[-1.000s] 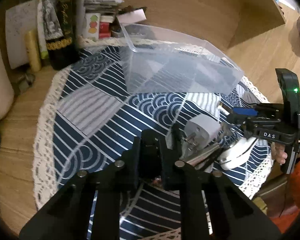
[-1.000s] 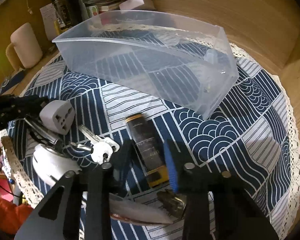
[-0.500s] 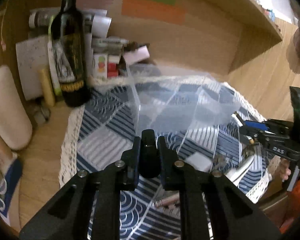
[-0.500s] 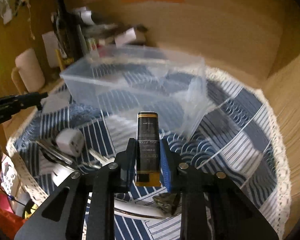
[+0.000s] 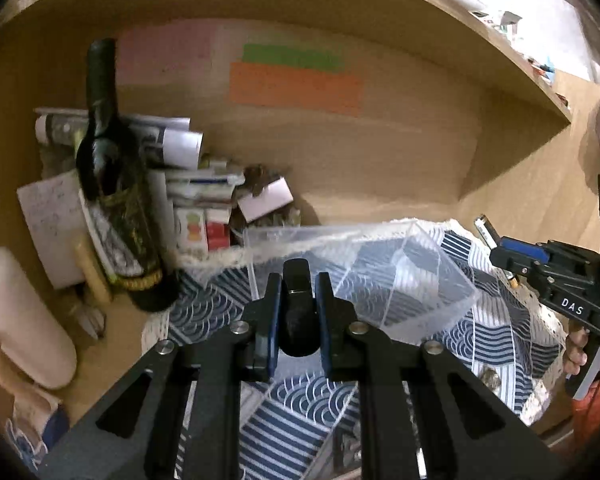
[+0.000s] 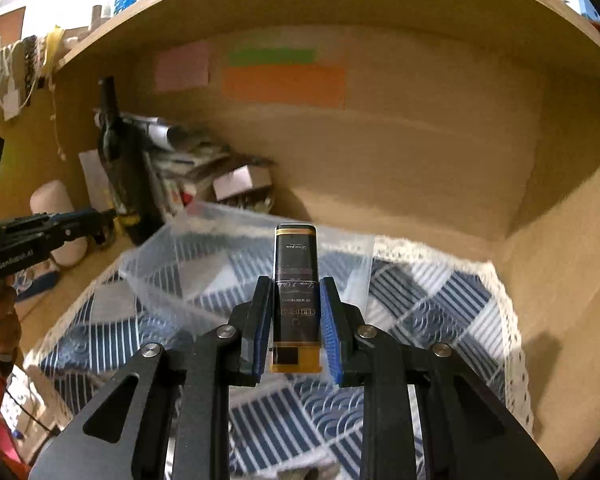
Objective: Organize rigid objects
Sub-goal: 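Carry the bar into the clear box and open the right gripper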
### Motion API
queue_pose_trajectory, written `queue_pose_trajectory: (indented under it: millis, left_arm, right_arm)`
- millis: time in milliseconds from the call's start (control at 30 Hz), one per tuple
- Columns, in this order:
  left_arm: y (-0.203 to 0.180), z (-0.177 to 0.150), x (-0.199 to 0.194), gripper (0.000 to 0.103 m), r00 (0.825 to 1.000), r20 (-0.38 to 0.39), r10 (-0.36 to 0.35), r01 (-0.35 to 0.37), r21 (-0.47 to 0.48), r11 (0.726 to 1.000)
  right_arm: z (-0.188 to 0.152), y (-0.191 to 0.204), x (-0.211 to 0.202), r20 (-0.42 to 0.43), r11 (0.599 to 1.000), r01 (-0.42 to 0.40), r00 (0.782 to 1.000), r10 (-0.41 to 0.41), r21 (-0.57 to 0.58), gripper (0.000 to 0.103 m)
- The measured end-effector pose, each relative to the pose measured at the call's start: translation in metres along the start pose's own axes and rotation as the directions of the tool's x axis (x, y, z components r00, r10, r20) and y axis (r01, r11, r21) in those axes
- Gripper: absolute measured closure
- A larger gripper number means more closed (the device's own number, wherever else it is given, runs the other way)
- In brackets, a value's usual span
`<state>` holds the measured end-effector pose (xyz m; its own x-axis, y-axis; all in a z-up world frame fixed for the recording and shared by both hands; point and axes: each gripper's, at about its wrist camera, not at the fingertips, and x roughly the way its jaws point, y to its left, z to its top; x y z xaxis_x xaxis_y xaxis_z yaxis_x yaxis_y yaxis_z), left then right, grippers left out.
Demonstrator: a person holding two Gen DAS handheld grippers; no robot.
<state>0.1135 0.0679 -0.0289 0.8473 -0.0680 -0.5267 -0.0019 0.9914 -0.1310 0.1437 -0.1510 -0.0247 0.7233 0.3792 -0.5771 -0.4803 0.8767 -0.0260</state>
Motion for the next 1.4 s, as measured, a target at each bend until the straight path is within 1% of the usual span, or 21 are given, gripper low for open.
queue_pose_trajectory:
  millis: [167, 400, 633, 867, 967, 1000, 1100, 1233, 1267, 1300, 1333, 1400]
  left_arm:
    - [-0.004, 0.013, 0.02, 0.088, 1.0, -0.021, 0.001, 0.0, 0.028, 1.0]
    - [-0.012, 0.013, 0.064, 0.087, 0.994, -0.104, 0.018, -0.009, 0.084, 0.996]
    - [-0.011, 0.002, 0.108, 0.087, 0.977, -0.212, 0.02, 0.001, 0.102, 0.995]
    - [-0.011, -0.005, 0.135, 0.087, 0.96, -0.281, 0.013, 0.017, 0.105, 0.994]
    - [-0.014, -0.006, 0.14, 0.087, 0.96, -0.28, 0.028, 0.006, 0.121, 0.993]
    - [-0.014, -0.005, 0.141, 0.087, 0.956, -0.293, 0.024, 0.013, 0.123, 0.992]
    - [-0.014, -0.005, 0.141, 0.087, 0.955, -0.296, 0.021, 0.015, 0.119, 0.993]
    - [-0.015, -0.004, 0.14, 0.087, 0.952, -0.306, 0.012, 0.022, 0.108, 0.994]
    - [-0.015, -0.003, 0.14, 0.085, 0.952, -0.307, 0.009, 0.024, 0.104, 0.994]
    - [-0.015, -0.003, 0.138, 0.084, 0.952, -0.306, 0.008, 0.024, 0.102, 0.995]
    - [-0.015, -0.002, 0.134, 0.082, 0.953, -0.302, 0.007, 0.024, 0.098, 0.995]
    - [-0.016, 0.001, 0.127, 0.076, 0.957, -0.291, 0.003, 0.025, 0.093, 0.995]
  right_arm:
    - [0.015, -0.001, 0.022, -0.008, 1.0, -0.002, 1.0, 0.002, -0.006, 0.081]
    - [0.019, -0.003, 0.062, -0.079, 1.0, -0.017, 0.997, 0.016, -0.015, 0.081]
    - [0.012, -0.01, 0.105, -0.177, 0.999, -0.033, 0.984, 0.029, -0.02, 0.081]
    - [0.004, -0.008, 0.131, -0.255, 0.998, -0.05, 0.966, 0.038, -0.037, 0.081]
    - [0.002, -0.008, 0.137, -0.277, 0.998, -0.053, 0.96, 0.04, -0.041, 0.081]
    - [0.002, -0.007, 0.138, -0.282, 0.998, -0.053, 0.959, 0.038, -0.045, 0.081]
    - [0.001, -0.004, 0.139, -0.293, 0.997, -0.056, 0.955, 0.038, -0.055, 0.081]
    - [0.002, 0.001, 0.139, -0.29, 0.997, -0.047, 0.956, 0.027, -0.061, 0.081]
    - [0.003, 0.001, 0.136, -0.284, 0.997, -0.043, 0.958, 0.024, -0.061, 0.08]
    - [0.004, 0.0, 0.133, -0.28, 0.997, -0.04, 0.96, 0.022, -0.059, 0.077]
    - [0.005, 0.0, 0.129, -0.272, 0.998, -0.036, 0.962, 0.019, -0.056, 0.073]
    - [0.008, -0.002, 0.118, -0.25, 0.998, -0.031, 0.968, 0.018, -0.048, 0.071]
